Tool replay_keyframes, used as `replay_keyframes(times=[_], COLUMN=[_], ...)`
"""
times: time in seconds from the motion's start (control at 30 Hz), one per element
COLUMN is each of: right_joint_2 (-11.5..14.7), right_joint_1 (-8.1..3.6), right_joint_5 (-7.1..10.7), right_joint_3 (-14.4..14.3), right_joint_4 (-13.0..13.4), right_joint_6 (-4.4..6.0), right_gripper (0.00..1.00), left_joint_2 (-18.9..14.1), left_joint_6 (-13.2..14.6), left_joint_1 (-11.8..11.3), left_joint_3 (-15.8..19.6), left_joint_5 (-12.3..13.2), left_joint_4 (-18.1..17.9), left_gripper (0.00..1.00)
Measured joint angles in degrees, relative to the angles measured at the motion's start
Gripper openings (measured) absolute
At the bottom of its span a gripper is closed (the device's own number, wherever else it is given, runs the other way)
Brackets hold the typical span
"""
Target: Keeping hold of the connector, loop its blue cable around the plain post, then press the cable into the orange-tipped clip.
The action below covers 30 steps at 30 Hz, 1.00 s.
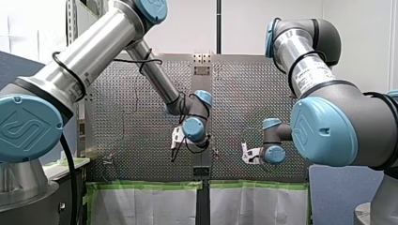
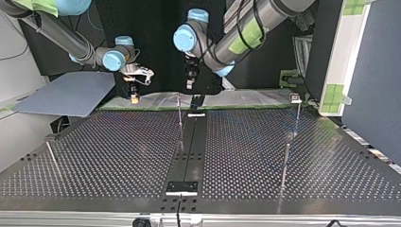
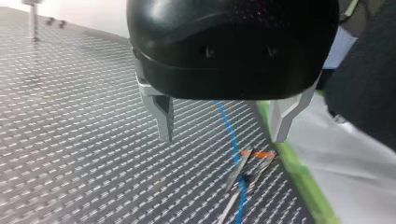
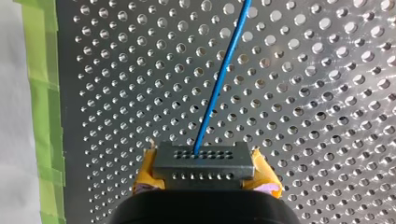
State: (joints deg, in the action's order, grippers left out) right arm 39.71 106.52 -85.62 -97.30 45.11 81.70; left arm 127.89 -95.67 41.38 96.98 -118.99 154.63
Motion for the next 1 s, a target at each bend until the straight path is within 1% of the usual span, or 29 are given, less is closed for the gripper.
replay_keyframes(times=[0.1, 0.33, 0.47, 0.63, 1.0], right_joint_2=[0.00, 0.02, 0.00, 0.00, 0.00], right_joint_1=[0.02, 0.12, 0.19, 0.30, 0.38], right_joint_5=[0.00, -0.01, -0.01, -0.03, -0.03], right_joint_3=[0.00, 0.01, -0.01, 0.00, 0.00], right_joint_4=[-0.13, -0.19, -0.30, -0.35, -0.36], right_joint_6=[-0.02, -0.04, -0.03, -0.03, -0.03], right_gripper=[0.00, 0.00, 0.00, 0.00, 0.00], left_joint_2=[-1.69, -5.30, -7.69, -10.39, -15.83], left_joint_6=[-0.14, -0.45, -1.61, -2.81, -2.91], left_joint_1=[-0.49, -0.81, -0.87, -0.94, -0.91], left_joint_3=[1.69, 5.30, 7.70, 10.39, 15.83], left_joint_5=[-0.76, -0.75, 0.06, 0.48, 0.35], left_joint_4=[-1.68, -5.29, -7.69, -10.38, -15.82], left_gripper=[1.00, 1.00, 1.00, 1.00, 1.00])
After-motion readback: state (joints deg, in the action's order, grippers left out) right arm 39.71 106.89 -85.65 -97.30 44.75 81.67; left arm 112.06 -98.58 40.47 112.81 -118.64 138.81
